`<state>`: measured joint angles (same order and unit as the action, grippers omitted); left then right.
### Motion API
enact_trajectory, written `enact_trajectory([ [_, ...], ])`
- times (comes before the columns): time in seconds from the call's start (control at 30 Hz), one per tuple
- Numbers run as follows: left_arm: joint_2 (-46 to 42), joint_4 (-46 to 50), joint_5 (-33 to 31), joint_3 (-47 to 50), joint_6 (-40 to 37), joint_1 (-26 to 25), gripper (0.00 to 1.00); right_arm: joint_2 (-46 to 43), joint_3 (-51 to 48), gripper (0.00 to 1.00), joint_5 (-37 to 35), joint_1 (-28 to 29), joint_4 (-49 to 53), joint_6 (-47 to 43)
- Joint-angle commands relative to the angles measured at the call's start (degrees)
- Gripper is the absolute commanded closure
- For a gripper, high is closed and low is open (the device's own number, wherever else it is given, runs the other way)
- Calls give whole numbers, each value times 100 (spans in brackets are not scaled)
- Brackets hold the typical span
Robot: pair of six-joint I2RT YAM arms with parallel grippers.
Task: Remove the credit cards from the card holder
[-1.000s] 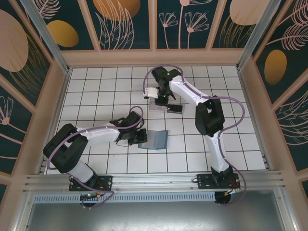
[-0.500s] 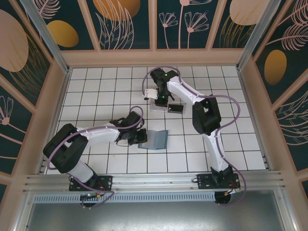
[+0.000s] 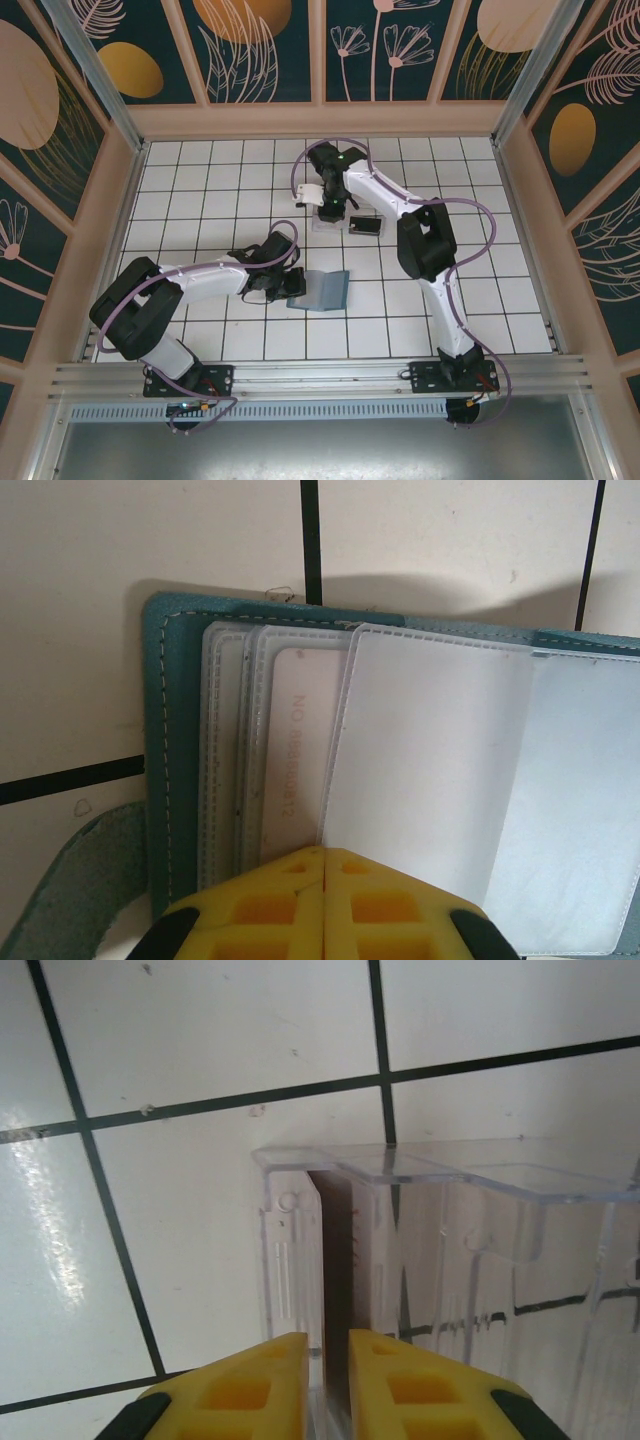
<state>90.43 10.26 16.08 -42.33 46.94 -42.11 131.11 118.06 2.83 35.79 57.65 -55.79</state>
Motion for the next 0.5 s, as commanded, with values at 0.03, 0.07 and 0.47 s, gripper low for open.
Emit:
enact_trajectory([
  [0.03,98,208,-175,94,27,1,92,-255,-93,81,-533,37,-481,245],
  [0.07,97,204,-171,101,27,9,92,-325,-182,81,-678,40,-624,277],
  [0.47,21,204,-213,128,52,6,93,-941,-667,80,-965,97,-1165,909],
])
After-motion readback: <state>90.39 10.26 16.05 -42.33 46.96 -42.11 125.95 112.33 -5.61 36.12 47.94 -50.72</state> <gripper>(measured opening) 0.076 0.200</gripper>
